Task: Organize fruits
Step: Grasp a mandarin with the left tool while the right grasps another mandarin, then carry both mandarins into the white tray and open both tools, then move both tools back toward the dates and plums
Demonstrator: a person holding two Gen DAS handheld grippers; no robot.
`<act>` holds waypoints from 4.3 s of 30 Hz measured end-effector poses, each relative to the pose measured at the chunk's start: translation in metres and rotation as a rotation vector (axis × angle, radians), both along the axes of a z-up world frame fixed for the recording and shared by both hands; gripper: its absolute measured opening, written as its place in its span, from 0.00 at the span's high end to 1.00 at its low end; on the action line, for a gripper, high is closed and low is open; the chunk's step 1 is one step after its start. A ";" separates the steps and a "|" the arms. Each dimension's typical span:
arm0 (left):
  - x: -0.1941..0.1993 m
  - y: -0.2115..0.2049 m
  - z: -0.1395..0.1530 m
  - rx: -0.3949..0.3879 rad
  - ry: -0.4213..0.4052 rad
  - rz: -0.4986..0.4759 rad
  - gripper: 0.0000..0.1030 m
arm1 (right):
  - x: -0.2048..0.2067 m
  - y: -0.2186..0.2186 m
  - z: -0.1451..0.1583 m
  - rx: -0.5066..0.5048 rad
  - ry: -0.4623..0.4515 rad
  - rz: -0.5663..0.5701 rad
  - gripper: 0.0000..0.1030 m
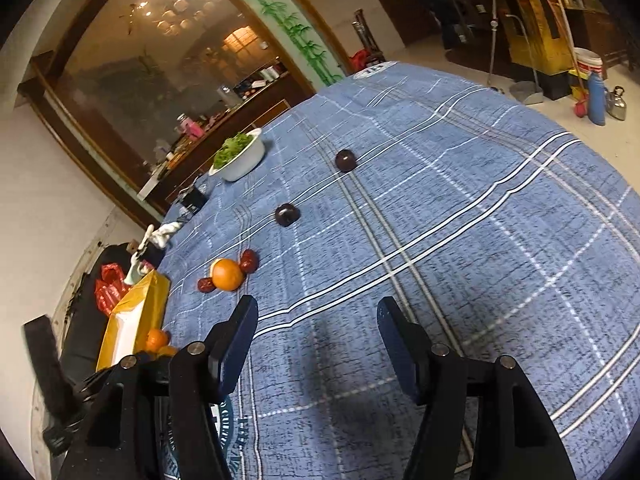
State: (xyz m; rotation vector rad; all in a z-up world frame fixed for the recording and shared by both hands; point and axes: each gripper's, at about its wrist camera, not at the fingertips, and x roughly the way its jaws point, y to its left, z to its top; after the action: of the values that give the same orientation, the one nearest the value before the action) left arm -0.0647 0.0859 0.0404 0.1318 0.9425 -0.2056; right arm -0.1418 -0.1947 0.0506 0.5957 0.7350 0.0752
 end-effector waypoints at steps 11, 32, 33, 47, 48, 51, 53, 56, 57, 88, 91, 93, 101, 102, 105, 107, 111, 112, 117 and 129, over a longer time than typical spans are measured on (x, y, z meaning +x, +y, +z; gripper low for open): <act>0.009 0.017 -0.015 0.017 0.034 0.074 0.69 | 0.005 0.011 -0.011 0.009 0.017 0.042 0.35; -0.041 0.029 0.016 -0.259 -0.021 0.007 0.69 | 0.084 0.066 0.002 0.064 0.094 0.322 0.35; -0.041 0.032 0.016 -0.265 -0.022 0.008 0.69 | 0.094 0.073 0.001 0.073 0.095 0.335 0.35; -0.030 0.073 0.014 -0.346 -0.001 0.075 0.69 | 0.149 0.142 -0.011 -0.262 0.137 0.310 0.59; -0.031 0.076 0.014 -0.351 -0.001 0.079 0.69 | 0.148 0.142 -0.011 -0.290 0.133 0.298 0.66; -0.031 0.082 0.015 -0.363 0.001 0.095 0.69 | 0.146 0.133 -0.011 -0.254 0.137 0.294 0.67; -0.032 0.087 0.017 -0.375 0.003 0.108 0.69 | 0.141 0.128 -0.009 -0.211 0.135 0.291 0.67; -0.034 0.100 0.022 -0.382 -0.013 0.140 0.69 | 0.126 0.130 0.001 -0.168 0.108 0.314 0.67; -0.035 0.109 0.025 -0.390 -0.023 0.161 0.69 | 0.123 0.132 0.003 -0.156 0.102 0.323 0.66; -0.046 0.262 0.023 -0.447 -0.082 0.543 0.35 | 0.051 0.319 0.020 -0.206 -0.012 0.752 0.55; -0.050 0.250 0.031 -0.444 -0.095 0.523 0.35 | 0.045 0.290 0.028 -0.167 -0.028 0.689 0.53; -0.052 0.240 0.036 -0.443 -0.101 0.504 0.35 | 0.041 0.271 0.031 -0.140 -0.034 0.645 0.52; -0.054 0.163 0.056 -0.405 -0.101 0.353 0.29 | 0.021 0.186 0.036 -0.069 -0.049 0.464 0.47; -0.054 0.149 0.058 -0.397 -0.097 0.322 0.29 | 0.018 0.176 0.036 -0.063 -0.049 0.442 0.47; -0.051 0.110 0.061 -0.384 -0.079 0.246 0.29 | 0.005 0.138 0.038 -0.048 -0.057 0.360 0.47; -0.050 0.082 0.061 -0.387 -0.059 0.186 0.29 | -0.003 0.116 0.040 -0.043 -0.067 0.307 0.47; -0.055 0.031 0.061 -0.388 -0.025 0.073 0.29 | -0.021 0.073 0.042 -0.018 -0.076 0.207 0.44; -0.058 0.020 0.062 -0.379 -0.022 0.052 0.29 | -0.022 0.067 0.042 -0.014 -0.076 0.196 0.44; -0.070 -0.005 0.066 -0.349 -0.029 0.002 0.27 | -0.035 0.041 0.037 0.017 -0.070 0.143 0.44; -0.068 -0.008 0.056 -0.343 -0.004 -0.013 0.23 | -0.034 0.046 0.030 -0.001 -0.061 0.146 0.39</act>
State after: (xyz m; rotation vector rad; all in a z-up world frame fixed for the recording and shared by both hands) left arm -0.1330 0.0775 0.0968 -0.1780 0.8898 -0.3751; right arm -0.1759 -0.1485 0.0811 0.5363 0.7181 0.2273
